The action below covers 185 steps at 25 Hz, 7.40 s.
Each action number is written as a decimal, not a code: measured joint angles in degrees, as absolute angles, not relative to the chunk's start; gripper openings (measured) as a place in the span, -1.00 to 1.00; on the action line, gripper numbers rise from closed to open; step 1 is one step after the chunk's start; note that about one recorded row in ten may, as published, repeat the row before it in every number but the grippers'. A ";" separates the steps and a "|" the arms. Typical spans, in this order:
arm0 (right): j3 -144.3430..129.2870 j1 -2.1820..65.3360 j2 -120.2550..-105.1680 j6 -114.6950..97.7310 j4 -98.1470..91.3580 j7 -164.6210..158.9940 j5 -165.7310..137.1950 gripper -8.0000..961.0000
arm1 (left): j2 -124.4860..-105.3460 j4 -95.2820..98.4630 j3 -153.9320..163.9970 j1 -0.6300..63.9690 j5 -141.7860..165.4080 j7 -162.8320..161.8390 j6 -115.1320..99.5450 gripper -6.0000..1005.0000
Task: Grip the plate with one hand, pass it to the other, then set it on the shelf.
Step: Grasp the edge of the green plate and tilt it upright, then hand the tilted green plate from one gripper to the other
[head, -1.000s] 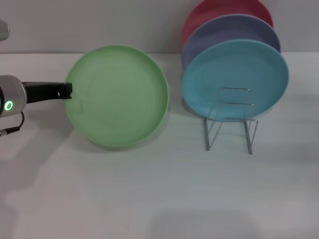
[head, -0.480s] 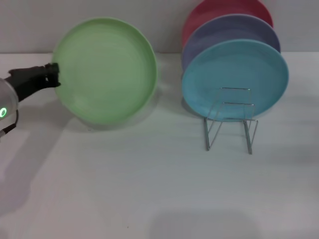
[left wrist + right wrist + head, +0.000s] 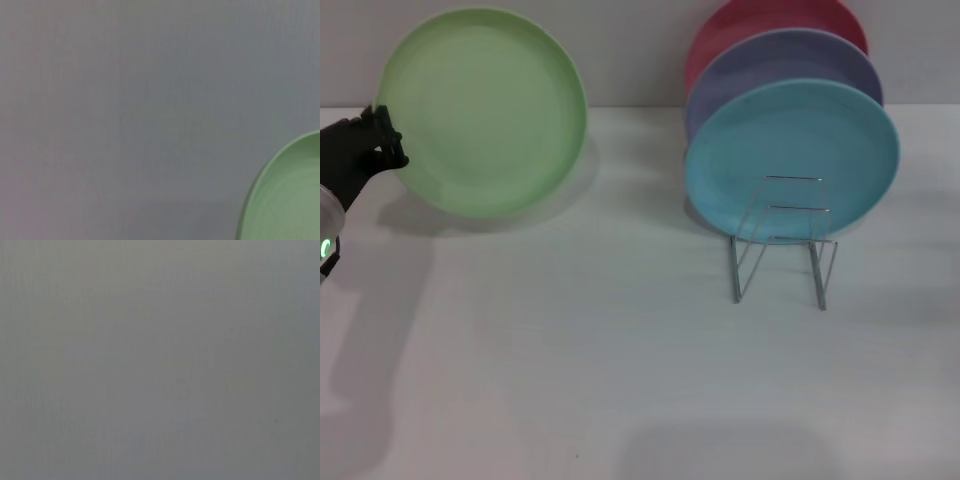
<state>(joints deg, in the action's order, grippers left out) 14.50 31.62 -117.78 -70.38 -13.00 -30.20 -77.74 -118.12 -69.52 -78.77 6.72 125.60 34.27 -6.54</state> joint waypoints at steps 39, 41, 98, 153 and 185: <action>3.71 19.21 -119.15 -91.86 -2.60 -30.19 -79.28 0.24 | -118.80 -25.23 -57.68 12.19 149.95 -10.56 -71.27 -0.92; 0.65 18.27 -119.17 -93.85 -2.07 -30.20 -79.65 0.20 | -118.91 -25.21 -56.27 12.72 149.84 -10.19 -71.04 -0.92; -11.43 27.82 -119.26 -91.31 19.61 -15.14 -87.28 0.01 | -119.18 -30.93 -37.45 13.29 125.33 5.42 -70.83 -0.92; 8.67 35.80 -119.03 -59.96 36.50 6.11 -99.03 0.01 | -119.18 -37.86 -27.92 11.63 109.02 22.77 -75.06 -0.92; 16.42 36.37 -119.19 -52.92 38.34 12.13 -100.89 -0.09 | -119.18 -39.42 -25.03 11.82 104.34 26.28 -75.85 -0.92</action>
